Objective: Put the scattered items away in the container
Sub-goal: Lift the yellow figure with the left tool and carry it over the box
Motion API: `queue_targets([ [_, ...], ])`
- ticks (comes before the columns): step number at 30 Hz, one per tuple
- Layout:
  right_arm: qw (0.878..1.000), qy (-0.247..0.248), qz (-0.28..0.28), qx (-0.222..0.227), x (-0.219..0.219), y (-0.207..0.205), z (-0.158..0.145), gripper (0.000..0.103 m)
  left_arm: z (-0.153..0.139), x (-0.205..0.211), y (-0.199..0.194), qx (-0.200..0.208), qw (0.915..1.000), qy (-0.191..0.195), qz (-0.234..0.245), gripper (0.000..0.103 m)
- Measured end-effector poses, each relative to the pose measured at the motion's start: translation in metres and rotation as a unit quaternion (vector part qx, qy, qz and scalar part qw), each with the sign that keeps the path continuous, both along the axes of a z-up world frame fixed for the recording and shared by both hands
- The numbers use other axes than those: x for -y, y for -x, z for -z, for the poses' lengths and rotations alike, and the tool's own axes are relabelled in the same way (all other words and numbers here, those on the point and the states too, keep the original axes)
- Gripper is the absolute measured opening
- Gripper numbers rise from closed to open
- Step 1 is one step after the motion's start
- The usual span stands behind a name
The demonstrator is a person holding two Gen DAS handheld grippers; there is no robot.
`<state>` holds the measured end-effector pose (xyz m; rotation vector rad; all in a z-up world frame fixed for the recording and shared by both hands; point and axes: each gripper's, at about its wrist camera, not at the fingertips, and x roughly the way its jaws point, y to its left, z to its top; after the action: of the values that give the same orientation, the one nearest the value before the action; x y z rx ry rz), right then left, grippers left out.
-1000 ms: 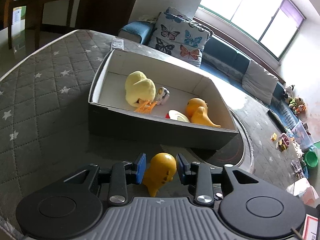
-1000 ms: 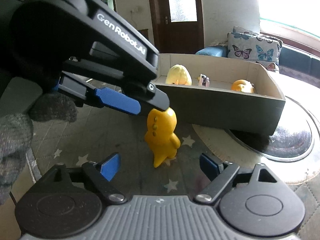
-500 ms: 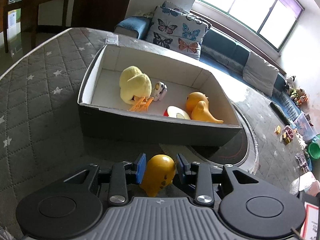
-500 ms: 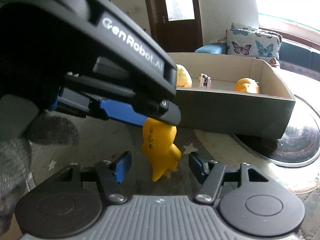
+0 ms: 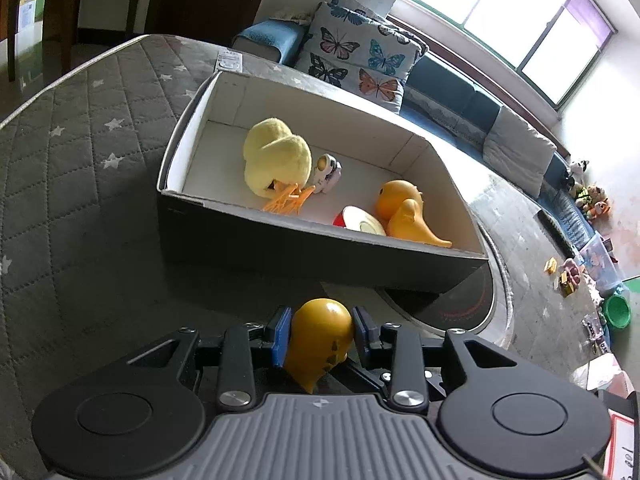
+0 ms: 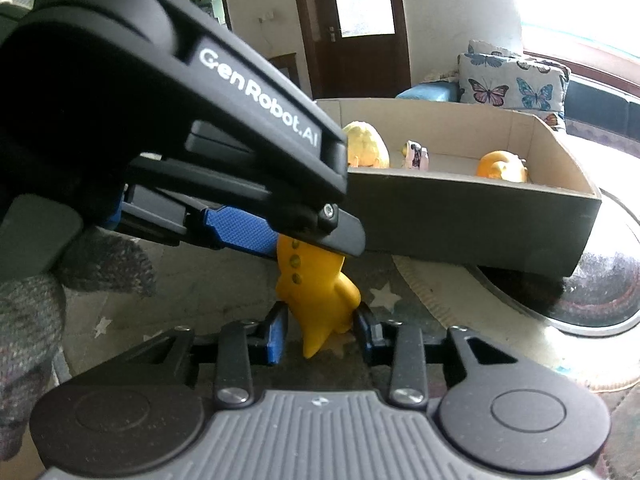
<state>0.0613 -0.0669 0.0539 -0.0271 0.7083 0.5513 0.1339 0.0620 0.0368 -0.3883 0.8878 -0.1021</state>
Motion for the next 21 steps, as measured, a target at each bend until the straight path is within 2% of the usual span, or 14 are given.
queue_targets([
  [12, 0.999, -0.005, 0.0, 0.049, 0.011, -0.003, -0.045, 0.034, -0.047, 0.003, -0.003, 0.045, 0.9986, 0.024, 0.017, 0.036],
  [16, 0.998, -0.007, 0.006, 0.067, 0.015, -0.015, -0.06, 0.034, -0.063, 0.007, -0.017, 0.059, 0.9977, 0.026, 0.022, 0.036],
  [21, 0.997, -0.002, 0.018, 0.078, 0.021, -0.037, -0.069, 0.034, -0.069, 0.013, -0.041, 0.064, 0.997, 0.035, 0.027, 0.036],
])
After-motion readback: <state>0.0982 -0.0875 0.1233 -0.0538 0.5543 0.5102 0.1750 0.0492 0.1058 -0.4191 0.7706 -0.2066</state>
